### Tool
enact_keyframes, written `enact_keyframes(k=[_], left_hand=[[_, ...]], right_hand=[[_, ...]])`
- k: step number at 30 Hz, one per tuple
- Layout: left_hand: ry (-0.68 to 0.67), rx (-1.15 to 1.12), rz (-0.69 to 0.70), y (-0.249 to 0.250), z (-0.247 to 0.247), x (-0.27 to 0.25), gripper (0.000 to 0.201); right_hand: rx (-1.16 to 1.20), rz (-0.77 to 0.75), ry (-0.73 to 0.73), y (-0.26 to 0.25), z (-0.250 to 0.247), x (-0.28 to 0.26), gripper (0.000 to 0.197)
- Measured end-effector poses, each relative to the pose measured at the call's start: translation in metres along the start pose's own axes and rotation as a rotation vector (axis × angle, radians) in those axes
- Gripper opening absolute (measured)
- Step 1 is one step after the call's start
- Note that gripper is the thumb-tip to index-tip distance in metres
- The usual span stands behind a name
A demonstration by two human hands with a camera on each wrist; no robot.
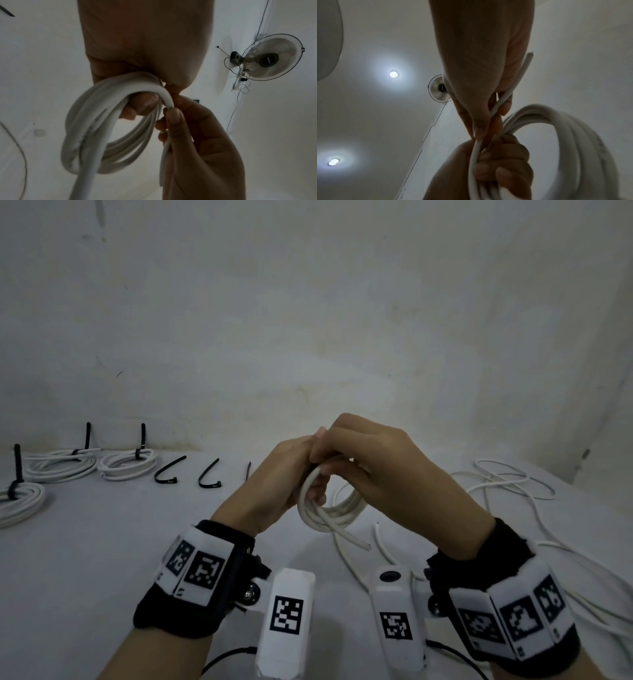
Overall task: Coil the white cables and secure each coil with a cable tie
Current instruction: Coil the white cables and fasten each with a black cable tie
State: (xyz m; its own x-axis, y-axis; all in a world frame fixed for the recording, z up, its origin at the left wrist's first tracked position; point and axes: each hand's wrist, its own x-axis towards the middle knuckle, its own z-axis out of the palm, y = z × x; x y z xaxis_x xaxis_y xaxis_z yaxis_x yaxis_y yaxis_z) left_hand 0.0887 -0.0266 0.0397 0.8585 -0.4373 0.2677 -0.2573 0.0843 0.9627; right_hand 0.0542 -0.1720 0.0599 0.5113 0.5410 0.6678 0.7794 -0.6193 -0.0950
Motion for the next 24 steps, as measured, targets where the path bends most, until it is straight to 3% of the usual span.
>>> enact_keyframes(k=[5,12,16,21,24], left_hand=[[-0.089,-0.087,-0.089,0.001,-0.005,-0.001,0.052],[-0.105,-0.162,-0.074,-0.003,0.003,0.002,0.047],[-0.092,-0.205,-0.052,-0.004,0.006,0.002,0.048],[-0.032,-0.070,0.026,-0.003,0.006,0.000,0.029],[0.050,-0.007,0.032,-0.005,0.006,0.001,0.028]], right_hand=[[-0.013,0.008,0.087,0.004,-0.004,0.000,0.009],[0.005,0.030,0.151,0.011,-0.002,0.001,0.005],[-0.014,0.059,0.181,0.015,0.002,0.001,0.004],[-0.011,0.115,0.165,0.013,0.004,0.002,0.006],[-0.044,0.202,0.105,0.011,-0.006,0.000,0.005]])
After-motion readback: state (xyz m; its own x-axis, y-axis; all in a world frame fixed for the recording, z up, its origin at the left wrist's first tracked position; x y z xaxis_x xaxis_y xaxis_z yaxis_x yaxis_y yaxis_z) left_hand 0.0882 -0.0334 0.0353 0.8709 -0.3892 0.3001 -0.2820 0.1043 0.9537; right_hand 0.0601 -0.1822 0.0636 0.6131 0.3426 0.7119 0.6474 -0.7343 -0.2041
